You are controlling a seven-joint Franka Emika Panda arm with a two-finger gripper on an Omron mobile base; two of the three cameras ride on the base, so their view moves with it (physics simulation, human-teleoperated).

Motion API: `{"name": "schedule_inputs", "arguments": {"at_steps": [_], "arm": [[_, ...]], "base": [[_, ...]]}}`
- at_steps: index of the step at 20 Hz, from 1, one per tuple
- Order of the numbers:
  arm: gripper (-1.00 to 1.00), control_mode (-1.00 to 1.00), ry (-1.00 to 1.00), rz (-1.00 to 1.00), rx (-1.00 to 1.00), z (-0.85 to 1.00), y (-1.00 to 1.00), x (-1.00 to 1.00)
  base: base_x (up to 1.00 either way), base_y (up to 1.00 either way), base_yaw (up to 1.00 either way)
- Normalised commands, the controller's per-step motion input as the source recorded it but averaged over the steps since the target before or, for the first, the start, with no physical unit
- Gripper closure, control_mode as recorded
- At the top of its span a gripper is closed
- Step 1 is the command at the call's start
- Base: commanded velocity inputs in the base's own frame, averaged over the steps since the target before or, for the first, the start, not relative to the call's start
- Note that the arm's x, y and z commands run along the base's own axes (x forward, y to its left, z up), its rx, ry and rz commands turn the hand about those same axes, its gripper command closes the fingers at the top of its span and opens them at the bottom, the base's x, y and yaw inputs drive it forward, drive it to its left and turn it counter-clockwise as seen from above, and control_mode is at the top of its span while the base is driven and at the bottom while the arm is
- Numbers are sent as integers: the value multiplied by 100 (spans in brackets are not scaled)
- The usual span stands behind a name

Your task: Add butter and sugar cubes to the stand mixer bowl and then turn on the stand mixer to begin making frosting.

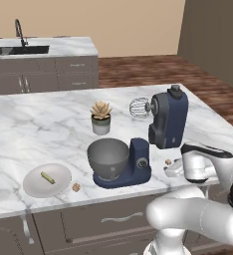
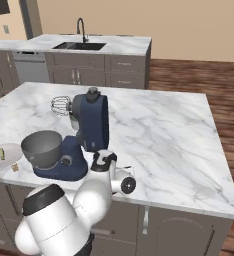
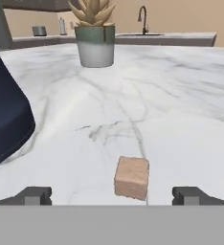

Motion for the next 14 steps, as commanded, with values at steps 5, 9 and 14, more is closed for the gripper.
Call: {"name": "schedule_inputs", "arguments": {"at_steps": [5,9,14], "arm": [[-100,-100,0,-1,2,0,0,12],[-100,-100,0,-1,0,0,0,13],[-100,-100,0,-1,0,-2,0,4]], "base": [[0,0,0],[0,0,0],[0,0,0]]}}
